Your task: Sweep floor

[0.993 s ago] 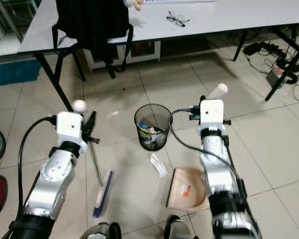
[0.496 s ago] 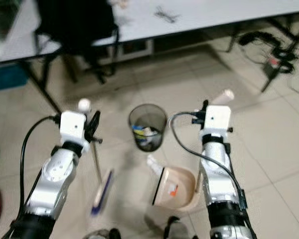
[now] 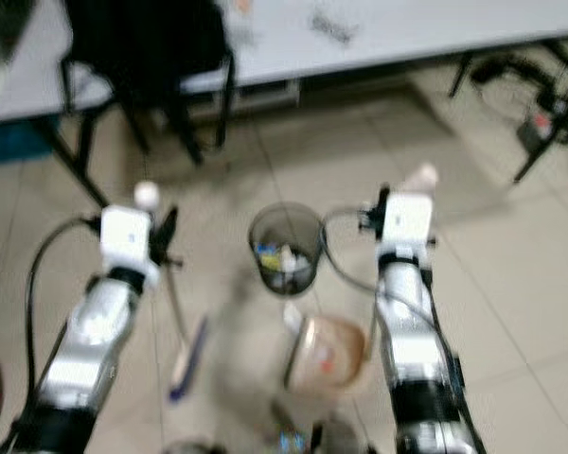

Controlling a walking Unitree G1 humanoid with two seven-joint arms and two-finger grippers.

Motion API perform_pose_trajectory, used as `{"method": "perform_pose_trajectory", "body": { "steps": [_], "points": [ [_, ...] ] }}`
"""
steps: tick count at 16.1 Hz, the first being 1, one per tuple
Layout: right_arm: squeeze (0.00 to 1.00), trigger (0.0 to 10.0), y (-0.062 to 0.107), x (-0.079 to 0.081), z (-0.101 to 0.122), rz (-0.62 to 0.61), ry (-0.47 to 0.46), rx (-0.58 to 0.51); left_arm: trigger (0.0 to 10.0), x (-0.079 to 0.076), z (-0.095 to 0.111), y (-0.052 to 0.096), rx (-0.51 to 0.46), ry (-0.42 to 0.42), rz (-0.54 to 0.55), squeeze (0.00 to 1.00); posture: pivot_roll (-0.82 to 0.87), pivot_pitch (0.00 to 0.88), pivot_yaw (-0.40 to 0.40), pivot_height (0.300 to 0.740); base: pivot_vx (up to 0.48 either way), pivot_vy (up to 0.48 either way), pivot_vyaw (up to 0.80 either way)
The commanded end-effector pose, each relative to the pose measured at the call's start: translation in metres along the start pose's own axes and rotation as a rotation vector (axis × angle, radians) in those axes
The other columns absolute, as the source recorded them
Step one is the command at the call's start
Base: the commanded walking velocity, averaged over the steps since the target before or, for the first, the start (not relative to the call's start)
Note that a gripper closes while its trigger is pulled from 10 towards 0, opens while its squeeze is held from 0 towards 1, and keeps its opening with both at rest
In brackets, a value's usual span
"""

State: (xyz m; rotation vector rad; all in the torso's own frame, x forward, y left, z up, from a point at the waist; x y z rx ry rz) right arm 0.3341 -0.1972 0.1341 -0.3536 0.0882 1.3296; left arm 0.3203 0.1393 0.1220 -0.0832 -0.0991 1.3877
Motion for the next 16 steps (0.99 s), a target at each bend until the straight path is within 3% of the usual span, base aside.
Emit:
{"method": "perform_pose_trajectory", "body": {
  "steps": [1, 7, 16],
  "points": [
    [0.00, 10.0, -0.003, -0.002, 0.007, -0.003, 0.013, -0.027, 10.0, 0.000, 0.003, 0.001, -0.020, 0.000, -0.002, 0.00, -0.02, 0.176, 0.080, 0.740, 0.352, 0.000, 0.00],
    [0.00, 10.0, -0.003, -0.004, 0.007, 0.001, 0.035, -0.041, 10.0, -0.005, 0.003, 0.000, -0.020, 0.006, -0.010, 0.00, -0.02, 0.167, 0.081, 0.740, 0.356, 0.000, 0.00],
    [0.00, 10.0, -0.010, -0.023, 0.005, 0.007, 0.141, -0.074, 10.0, -0.008, -0.003, 0.004, -0.009, 0.008, -0.013, 0.00, -0.02, 0.190, 0.081, 0.740, 0.000, 0.000, 0.00]
  ]
}}
Point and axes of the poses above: a point about 5 cm out from each wrist's last joint towards the gripper, its own y axis pointing back from the gripper into the wrist, its own z axis along the axis of the wrist's last joint, x = y × z, the point moved 2 cm from there along -y, pointing out of the wrist towards the gripper, and after that the axes turned 9 degrees about y, right-handed, at the moved point
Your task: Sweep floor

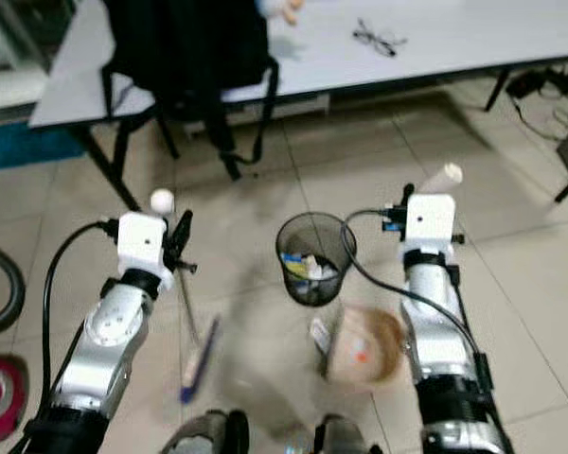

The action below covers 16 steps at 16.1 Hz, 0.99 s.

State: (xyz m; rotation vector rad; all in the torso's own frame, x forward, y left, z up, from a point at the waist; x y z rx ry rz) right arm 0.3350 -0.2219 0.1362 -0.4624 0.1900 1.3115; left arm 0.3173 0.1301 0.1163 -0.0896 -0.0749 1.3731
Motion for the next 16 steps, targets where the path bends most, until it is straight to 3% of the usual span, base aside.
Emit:
{"method": "perform_pose_trajectory", "body": {
  "steps": [1, 3, 5, 12, 16],
  "points": [
    [0.00, 10.0, -0.005, -0.004, 0.010, -0.001, 0.026, -0.066, 10.0, 0.001, 0.003, 0.002, -0.019, -0.013, -0.001, 0.00, -0.01, 0.197, 0.081, 0.740, 0.000, 0.000, 0.00],
    [0.00, 10.0, -0.009, -0.010, 0.009, 0.005, 0.064, -0.091, 10.0, 0.001, 0.003, 0.003, -0.024, -0.016, -0.001, 0.00, -0.01, 0.209, 0.078, 0.740, 0.000, 0.000, 0.00],
    [0.00, 10.0, -0.010, -0.005, 0.004, 0.043, 0.083, -0.093, 10.0, 0.001, 0.002, 0.005, -0.022, -0.019, 0.000, 0.00, 0.00, 0.218, 0.075, 0.740, 0.000, 0.000, 0.00],
    [0.00, 10.0, 0.005, 0.050, 0.000, 0.187, 0.136, -0.167, 10.0, 0.003, 0.001, 0.005, -0.017, -0.028, 0.001, 0.00, 0.02, 0.237, 0.074, 0.740, 0.000, 0.000, 0.00],
    [0.00, 10.0, 0.005, 0.057, 0.001, 0.174, 0.114, -0.178, 10.0, 0.005, -0.001, 0.008, -0.011, -0.032, 0.003, 0.00, 0.02, 0.246, 0.070, 0.740, 0.000, 0.000, 0.00]
  ]
}}
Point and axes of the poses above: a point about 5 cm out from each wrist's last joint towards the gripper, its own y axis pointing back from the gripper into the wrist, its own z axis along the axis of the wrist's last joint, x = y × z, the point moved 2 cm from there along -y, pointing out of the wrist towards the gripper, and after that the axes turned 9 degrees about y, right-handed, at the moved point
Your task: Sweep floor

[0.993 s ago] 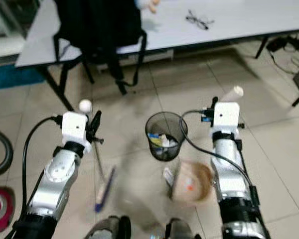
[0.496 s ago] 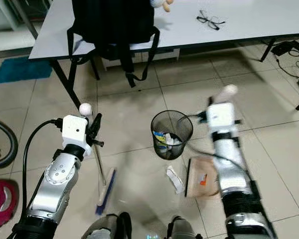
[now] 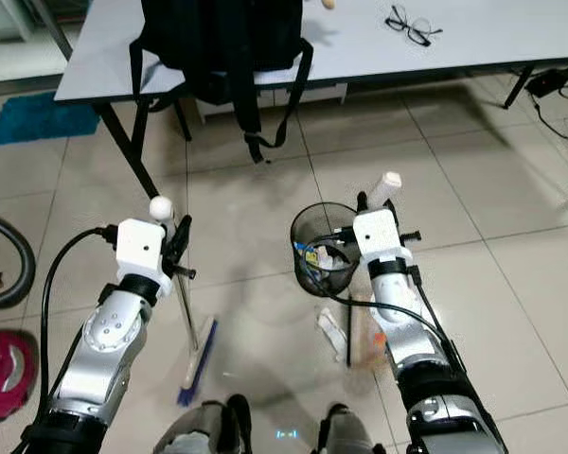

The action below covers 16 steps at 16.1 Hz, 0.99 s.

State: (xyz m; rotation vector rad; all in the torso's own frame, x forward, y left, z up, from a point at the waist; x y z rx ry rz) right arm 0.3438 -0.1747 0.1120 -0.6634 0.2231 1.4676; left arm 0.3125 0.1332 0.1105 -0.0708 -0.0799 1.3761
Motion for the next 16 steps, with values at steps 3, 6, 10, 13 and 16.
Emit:
{"method": "perform_pose_trajectory", "body": {
  "steps": [3, 6, 10, 13, 16],
  "points": [
    [0.00, 10.0, 0.003, 0.014, 0.002, 0.033, -0.011, -0.021, 10.0, 0.002, 0.003, 0.002, -0.018, -0.015, 0.002, 0.00, 0.02, 0.250, 0.069, 0.740, 0.000, 0.000, 0.00],
    [0.00, 10.0, 0.012, 0.036, 0.001, 0.101, -0.060, 0.007, 10.0, 0.000, 0.002, 0.000, -0.013, -0.010, -0.001, 0.00, 0.02, 0.248, 0.069, 0.740, 0.000, 0.000, 0.00],
    [0.00, 10.0, 0.012, 0.046, 0.008, 0.083, -0.159, 0.023, 10.0, 0.001, 0.003, -0.002, -0.014, -0.002, 0.006, 0.00, 0.01, 0.246, 0.071, 0.740, 0.000, 0.000, 0.00],
    [0.00, 10.0, 0.004, 0.040, 0.014, 0.032, -0.210, 0.021, 10.0, 0.001, 0.003, -0.003, -0.017, 0.003, 0.007, 0.00, 0.01, 0.245, 0.072, 0.740, 0.000, 0.000, 0.00],
    [0.00, 10.0, -0.001, 0.026, 0.018, 0.015, -0.204, -0.008, 10.0, 0.000, 0.004, -0.005, -0.020, 0.004, 0.005, 0.00, 0.00, 0.243, 0.069, 0.740, 0.000, 0.000, 0.00]
  ]
}}
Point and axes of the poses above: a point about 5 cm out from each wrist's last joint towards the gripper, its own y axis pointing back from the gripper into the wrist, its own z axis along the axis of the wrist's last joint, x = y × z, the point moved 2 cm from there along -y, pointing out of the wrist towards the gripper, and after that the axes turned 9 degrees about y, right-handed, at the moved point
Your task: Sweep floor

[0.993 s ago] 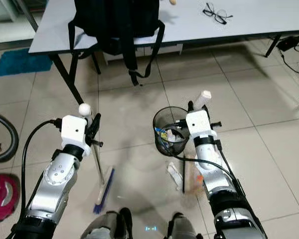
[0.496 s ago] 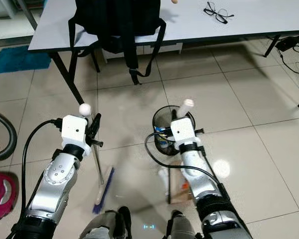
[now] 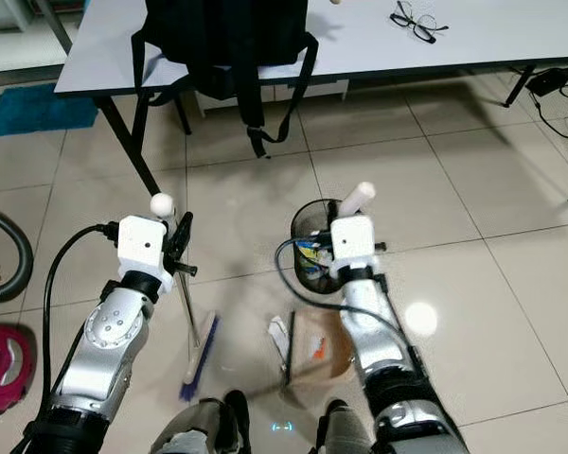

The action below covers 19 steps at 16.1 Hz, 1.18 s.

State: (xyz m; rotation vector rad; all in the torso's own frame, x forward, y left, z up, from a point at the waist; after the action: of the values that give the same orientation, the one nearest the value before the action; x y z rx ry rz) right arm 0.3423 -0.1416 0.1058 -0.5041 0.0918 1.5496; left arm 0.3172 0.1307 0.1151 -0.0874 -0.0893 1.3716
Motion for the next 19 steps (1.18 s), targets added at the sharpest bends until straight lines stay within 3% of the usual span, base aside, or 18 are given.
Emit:
{"method": "perform_pose_trajectory", "body": {
  "steps": [1, 5, 8, 14, 19],
  "points": [
    [0.00, 10.0, -0.002, -0.011, 0.007, -0.021, -0.008, -0.033, 10.0, 0.002, 0.000, -0.001, -0.005, 0.000, 0.006, 0.00, -0.01, 0.243, 0.067, 0.740, 0.000, 0.000, 0.00],
    [0.00, 10.0, 0.009, -0.041, 0.012, -0.040, -0.004, -0.061, 10.0, 0.001, 0.001, -0.011, -0.017, -0.015, -0.018, 0.00, -0.02, 0.242, 0.068, 0.740, 0.000, 0.000, 0.00],
    [0.00, 10.0, 0.015, -0.040, 0.008, 0.005, 0.049, -0.059, 10.0, -0.002, 0.001, -0.016, -0.018, -0.020, -0.035, 0.00, -0.03, 0.241, 0.069, 0.740, 0.000, 0.000, 0.00],
    [0.00, 10.0, 0.020, 0.006, 0.005, 0.076, 0.069, -0.066, 10.0, -0.011, 0.001, -0.026, -0.062, -0.030, -0.063, 0.00, -0.02, 0.239, 0.063, 0.740, 0.000, 0.000, 0.00],
    [0.00, 10.0, 0.033, 0.030, 0.000, 0.112, 0.077, -0.057, 10.0, -0.020, -0.004, -0.032, -0.063, -0.017, -0.077, 0.00, -0.02, 0.240, 0.063, 0.740, 0.000, 0.000, 0.00]
  ]
}}
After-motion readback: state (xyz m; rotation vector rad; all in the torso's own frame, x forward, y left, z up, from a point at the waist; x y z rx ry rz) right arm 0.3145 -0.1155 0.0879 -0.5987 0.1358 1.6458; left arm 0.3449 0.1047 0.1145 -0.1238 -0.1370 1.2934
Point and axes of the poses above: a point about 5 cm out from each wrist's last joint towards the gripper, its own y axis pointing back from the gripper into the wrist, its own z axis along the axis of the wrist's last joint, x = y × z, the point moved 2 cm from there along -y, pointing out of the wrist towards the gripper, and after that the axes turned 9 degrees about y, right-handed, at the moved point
